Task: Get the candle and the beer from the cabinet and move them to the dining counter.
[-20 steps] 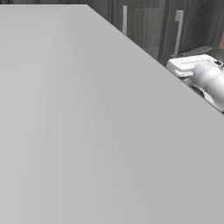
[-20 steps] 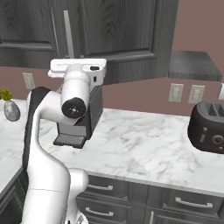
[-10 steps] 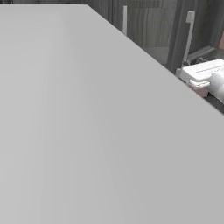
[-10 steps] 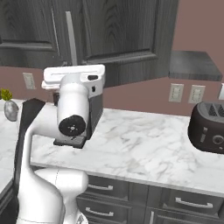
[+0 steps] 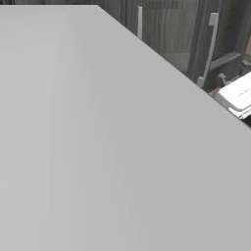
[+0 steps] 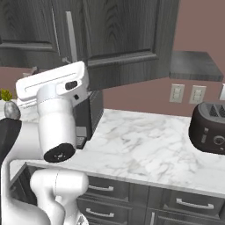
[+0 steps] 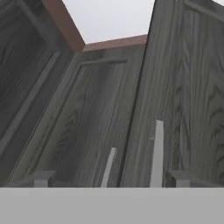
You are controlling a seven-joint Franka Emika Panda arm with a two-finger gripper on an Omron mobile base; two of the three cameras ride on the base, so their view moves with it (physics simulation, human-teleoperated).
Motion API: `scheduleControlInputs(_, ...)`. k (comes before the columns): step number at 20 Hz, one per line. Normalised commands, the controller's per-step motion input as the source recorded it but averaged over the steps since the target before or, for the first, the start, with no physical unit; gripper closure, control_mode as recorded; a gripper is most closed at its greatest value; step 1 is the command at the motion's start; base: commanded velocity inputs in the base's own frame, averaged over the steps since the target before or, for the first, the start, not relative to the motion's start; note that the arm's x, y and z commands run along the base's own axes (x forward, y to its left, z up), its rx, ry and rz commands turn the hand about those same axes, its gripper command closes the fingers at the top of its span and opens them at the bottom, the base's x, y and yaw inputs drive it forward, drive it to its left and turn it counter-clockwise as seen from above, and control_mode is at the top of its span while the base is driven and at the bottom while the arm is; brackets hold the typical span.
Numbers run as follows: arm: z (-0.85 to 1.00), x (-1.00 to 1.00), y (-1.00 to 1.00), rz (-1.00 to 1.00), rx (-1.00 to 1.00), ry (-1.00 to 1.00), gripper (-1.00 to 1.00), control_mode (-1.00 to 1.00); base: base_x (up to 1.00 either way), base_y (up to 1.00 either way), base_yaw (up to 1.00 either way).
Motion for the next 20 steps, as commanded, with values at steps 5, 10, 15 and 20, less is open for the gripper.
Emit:
scheduleControlInputs(5,-0.17,-0.45,0.99,-0.04,-0.26,-0.06,-1.00,-1.00,0.00,0.00,0.00)
scheduleControlInputs(10,-0.44,-0.01,1.00,-0.14,-0.30,0.12,-1.00,-1.00,0.00,0.00,0.00)
scheduleControlInputs(15,-0.57,0.29,1.00,-0.21,-0.27,0.35,-1.00,-1.00,0.00,0.00,0.00)
scheduleControlInputs(20,-0.58,0.41,0.97,-0.24,-0.26,0.34,-1.00,-1.00,0.00,0.00,0.00)
